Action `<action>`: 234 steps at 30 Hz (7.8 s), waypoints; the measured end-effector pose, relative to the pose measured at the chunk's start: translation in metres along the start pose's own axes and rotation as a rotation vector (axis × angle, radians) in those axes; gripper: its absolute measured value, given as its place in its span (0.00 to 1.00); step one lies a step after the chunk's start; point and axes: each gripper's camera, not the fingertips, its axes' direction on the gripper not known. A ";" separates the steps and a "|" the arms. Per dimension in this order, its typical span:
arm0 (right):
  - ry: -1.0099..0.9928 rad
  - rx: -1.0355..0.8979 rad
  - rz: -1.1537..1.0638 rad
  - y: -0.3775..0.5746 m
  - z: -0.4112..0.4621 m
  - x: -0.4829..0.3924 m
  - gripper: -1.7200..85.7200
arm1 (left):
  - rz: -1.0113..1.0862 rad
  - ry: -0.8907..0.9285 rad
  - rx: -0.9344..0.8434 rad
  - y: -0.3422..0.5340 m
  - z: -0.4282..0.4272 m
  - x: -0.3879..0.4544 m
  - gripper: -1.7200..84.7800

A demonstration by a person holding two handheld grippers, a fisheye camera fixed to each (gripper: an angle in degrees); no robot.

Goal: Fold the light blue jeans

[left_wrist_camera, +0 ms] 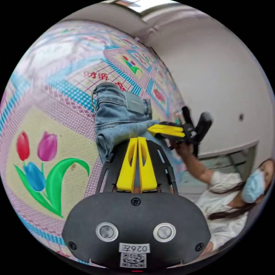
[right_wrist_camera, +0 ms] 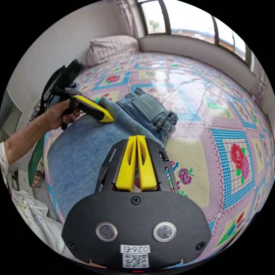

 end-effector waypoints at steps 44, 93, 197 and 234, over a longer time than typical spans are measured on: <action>0.065 0.069 0.143 0.210 -0.007 -0.245 0.01 | -0.077 -0.202 0.215 0.315 0.026 0.086 0.01; -0.298 0.281 0.665 0.181 -0.108 -0.032 0.16 | -0.030 -0.213 0.195 0.225 0.025 0.032 0.29; -0.311 0.166 -0.148 0.227 0.102 -0.229 0.04 | -0.112 -0.159 0.455 0.467 -0.155 0.163 0.09; -0.574 -0.039 0.455 -0.014 0.490 -0.279 0.08 | -0.142 -0.955 -0.015 0.360 -0.058 -0.052 0.01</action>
